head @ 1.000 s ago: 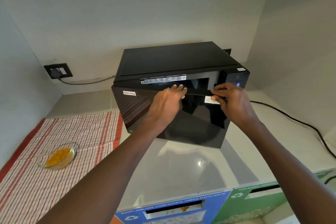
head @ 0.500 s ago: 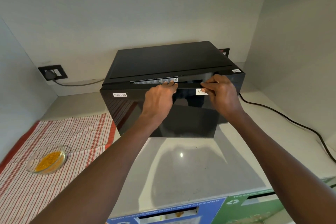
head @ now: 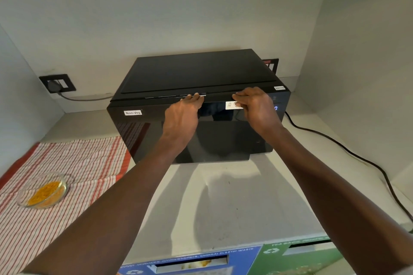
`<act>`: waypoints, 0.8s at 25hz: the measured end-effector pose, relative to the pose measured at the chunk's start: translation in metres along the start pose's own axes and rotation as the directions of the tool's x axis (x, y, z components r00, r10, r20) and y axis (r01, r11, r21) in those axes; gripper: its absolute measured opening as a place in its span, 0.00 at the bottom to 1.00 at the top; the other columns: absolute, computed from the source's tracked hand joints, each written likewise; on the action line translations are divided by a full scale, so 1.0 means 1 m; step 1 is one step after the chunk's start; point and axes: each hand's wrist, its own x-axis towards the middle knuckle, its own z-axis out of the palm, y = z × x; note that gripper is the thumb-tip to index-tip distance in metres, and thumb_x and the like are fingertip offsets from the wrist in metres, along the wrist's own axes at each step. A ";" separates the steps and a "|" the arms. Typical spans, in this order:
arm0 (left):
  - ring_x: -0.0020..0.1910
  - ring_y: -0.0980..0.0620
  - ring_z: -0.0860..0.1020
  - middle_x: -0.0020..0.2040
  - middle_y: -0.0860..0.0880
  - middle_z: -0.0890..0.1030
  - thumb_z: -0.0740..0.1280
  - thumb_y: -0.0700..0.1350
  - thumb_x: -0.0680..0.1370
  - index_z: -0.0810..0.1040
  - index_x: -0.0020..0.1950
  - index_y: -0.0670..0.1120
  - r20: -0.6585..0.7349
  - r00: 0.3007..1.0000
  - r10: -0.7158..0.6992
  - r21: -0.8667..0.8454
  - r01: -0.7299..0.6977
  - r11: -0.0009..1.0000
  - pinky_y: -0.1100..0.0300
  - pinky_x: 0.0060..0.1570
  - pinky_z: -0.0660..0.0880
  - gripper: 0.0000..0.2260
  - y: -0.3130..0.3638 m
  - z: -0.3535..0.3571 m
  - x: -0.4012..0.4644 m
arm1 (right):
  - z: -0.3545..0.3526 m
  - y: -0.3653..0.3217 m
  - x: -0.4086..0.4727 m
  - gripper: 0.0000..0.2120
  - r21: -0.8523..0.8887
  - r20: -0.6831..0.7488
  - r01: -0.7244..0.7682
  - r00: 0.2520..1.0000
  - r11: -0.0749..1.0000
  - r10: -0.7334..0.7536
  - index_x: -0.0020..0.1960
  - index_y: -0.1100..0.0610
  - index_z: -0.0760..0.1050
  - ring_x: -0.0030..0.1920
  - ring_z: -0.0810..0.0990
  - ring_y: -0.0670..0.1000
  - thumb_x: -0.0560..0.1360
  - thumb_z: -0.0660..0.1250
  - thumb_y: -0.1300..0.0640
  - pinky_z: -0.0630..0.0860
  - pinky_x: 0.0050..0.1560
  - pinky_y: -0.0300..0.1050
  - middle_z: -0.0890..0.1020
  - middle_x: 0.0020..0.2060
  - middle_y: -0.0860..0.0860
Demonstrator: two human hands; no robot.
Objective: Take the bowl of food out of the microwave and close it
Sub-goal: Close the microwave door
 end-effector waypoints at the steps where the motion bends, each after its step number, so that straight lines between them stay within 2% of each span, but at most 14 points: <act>1: 0.67 0.43 0.76 0.72 0.47 0.74 0.60 0.37 0.80 0.70 0.73 0.49 -0.004 1.000 -0.006 0.005 0.006 1.000 0.42 0.59 0.78 0.21 0.001 0.001 0.001 | 0.001 0.001 0.002 0.17 -0.008 0.005 -0.002 1.000 1.000 0.002 0.62 0.62 0.80 0.61 0.78 0.58 0.73 0.69 0.70 0.78 0.60 0.52 0.82 0.59 0.58; 7: 0.70 0.44 0.73 0.74 0.48 0.73 0.63 0.40 0.80 0.70 0.74 0.50 -0.019 0.999 -0.050 0.006 0.050 0.999 0.42 0.60 0.76 0.22 0.005 0.004 0.000 | 0.005 0.005 0.003 0.20 0.012 0.011 -0.009 1.000 1.000 0.008 0.63 0.63 0.79 0.61 0.78 0.58 0.72 0.69 0.72 0.78 0.60 0.53 0.82 0.59 0.59; 12: 0.66 0.42 0.77 0.70 0.46 0.76 0.64 0.40 0.79 0.71 0.72 0.48 -0.025 0.998 -0.063 0.023 0.064 0.998 0.42 0.57 0.78 0.20 0.007 0.004 0.003 | 0.008 0.007 0.009 0.21 0.028 0.013 -0.022 1.000 0.999 0.022 0.64 0.62 0.78 0.62 0.77 0.57 0.72 0.69 0.73 0.77 0.61 0.51 0.81 0.59 0.58; 20: 0.71 0.45 0.73 0.73 0.47 0.73 0.64 0.38 0.79 0.69 0.74 0.48 -0.049 0.996 -0.075 0.054 0.077 0.996 0.43 0.60 0.76 0.22 0.008 0.011 0.008 | 0.013 0.012 0.014 0.20 0.061 -0.009 -0.002 1.000 0.998 0.002 0.62 0.63 0.79 0.61 0.78 0.59 0.71 0.69 0.74 0.77 0.62 0.50 0.82 0.58 0.60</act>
